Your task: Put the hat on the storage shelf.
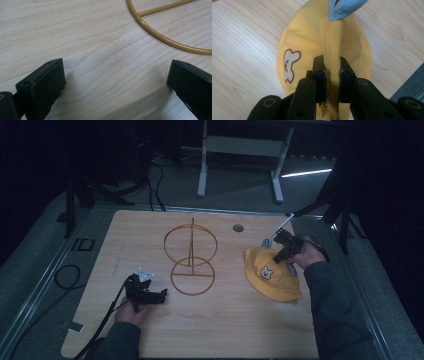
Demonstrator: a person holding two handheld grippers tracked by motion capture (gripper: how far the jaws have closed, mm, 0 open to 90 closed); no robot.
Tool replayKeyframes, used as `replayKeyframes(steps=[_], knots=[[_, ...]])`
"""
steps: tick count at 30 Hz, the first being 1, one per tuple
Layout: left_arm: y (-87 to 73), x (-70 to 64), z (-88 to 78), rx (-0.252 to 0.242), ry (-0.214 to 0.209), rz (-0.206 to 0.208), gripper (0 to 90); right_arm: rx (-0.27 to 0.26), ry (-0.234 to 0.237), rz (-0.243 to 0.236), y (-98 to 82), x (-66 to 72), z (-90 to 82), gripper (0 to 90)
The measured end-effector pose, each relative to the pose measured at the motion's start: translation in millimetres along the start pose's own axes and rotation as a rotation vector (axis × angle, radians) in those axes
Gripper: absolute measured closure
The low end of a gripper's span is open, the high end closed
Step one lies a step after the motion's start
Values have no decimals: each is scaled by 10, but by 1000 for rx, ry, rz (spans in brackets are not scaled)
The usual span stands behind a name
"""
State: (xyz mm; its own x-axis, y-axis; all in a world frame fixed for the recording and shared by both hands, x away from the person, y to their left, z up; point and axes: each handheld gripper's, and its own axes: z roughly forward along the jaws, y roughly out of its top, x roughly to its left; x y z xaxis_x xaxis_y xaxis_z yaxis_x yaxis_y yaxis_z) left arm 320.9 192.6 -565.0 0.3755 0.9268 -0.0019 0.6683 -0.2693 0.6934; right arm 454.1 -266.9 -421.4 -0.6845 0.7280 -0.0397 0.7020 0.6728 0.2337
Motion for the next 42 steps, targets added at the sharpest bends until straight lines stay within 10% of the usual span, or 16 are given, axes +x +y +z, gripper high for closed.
replayKeyframes(steps=[42], knots=[[-2, -2, -3, 0, -1, 4, 19, -164, -26, -181, 151, 403, -500, 793]])
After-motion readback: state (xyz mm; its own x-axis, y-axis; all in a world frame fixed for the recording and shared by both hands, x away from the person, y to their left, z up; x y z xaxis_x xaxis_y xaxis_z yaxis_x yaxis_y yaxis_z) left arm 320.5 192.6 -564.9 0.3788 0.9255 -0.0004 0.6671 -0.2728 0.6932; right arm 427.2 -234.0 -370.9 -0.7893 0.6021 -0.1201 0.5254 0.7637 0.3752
